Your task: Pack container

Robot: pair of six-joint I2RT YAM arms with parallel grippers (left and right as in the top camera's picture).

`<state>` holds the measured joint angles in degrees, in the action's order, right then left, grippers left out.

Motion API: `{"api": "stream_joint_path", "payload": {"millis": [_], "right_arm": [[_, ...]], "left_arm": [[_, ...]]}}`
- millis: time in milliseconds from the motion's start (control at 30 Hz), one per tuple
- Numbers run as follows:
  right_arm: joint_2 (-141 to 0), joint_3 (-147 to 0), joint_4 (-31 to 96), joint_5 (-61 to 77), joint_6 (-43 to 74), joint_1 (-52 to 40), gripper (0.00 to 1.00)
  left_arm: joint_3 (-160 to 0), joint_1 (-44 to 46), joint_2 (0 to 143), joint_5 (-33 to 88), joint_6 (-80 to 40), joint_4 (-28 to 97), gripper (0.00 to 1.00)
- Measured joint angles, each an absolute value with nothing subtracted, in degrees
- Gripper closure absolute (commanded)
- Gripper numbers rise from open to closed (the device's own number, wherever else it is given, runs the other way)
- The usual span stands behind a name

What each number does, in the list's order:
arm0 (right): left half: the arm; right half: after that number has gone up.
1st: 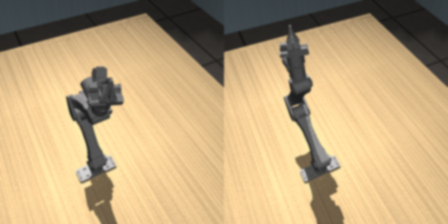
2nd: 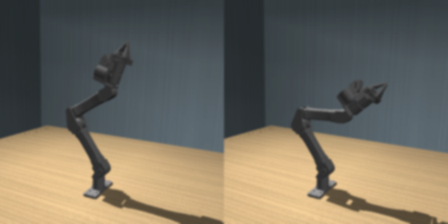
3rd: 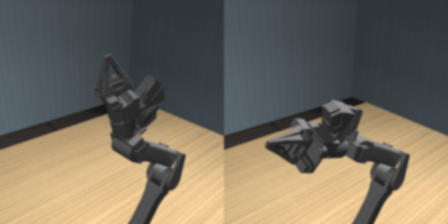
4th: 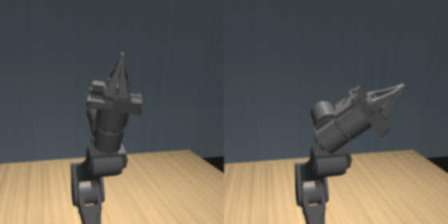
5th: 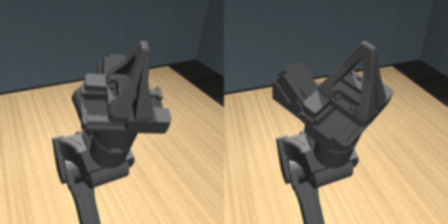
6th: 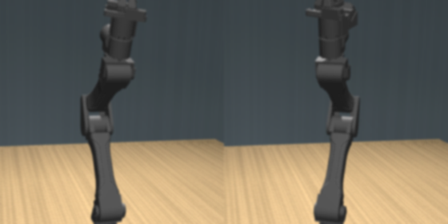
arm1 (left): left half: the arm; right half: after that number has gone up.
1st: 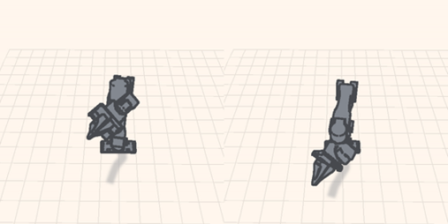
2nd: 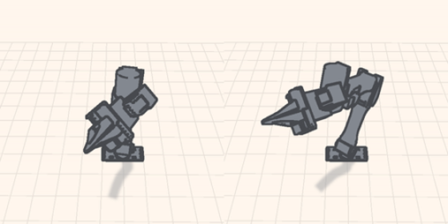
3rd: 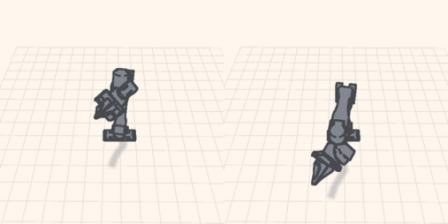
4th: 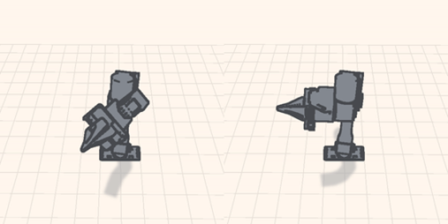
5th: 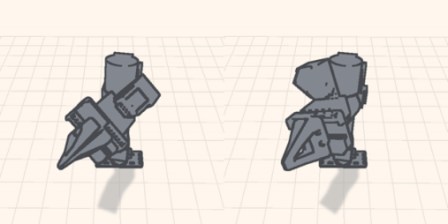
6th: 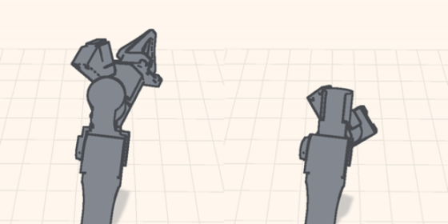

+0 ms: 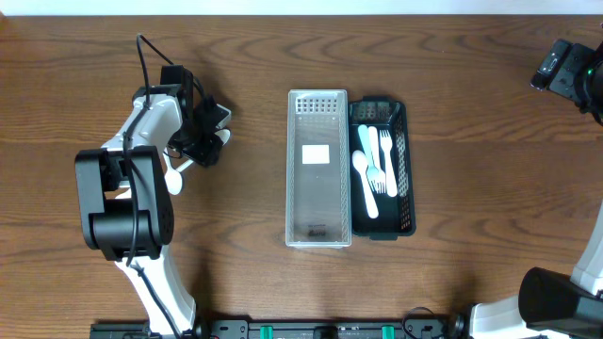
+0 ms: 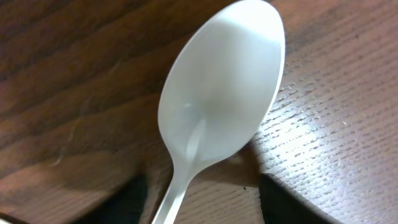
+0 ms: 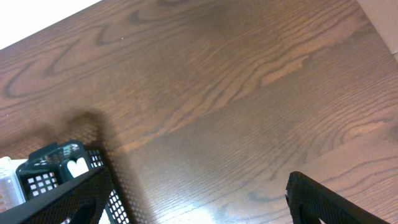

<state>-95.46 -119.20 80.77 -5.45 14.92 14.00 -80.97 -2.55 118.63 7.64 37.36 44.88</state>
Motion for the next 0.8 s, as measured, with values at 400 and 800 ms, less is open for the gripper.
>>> {"api": "stream_joint_path", "payload": {"millis": [400,800], "right_arm": [[-95.5,-119.2,80.8,-5.4,14.9,14.0,0.06],[-95.5,-119.2,80.7,-5.4,14.8,14.0,0.01]], "left_arm": [[-81.0,-2.5,118.7,7.8,37.5,44.9,0.75],[-81.0,-2.5,118.7,6.9,36.2,44.9,0.94]]}}
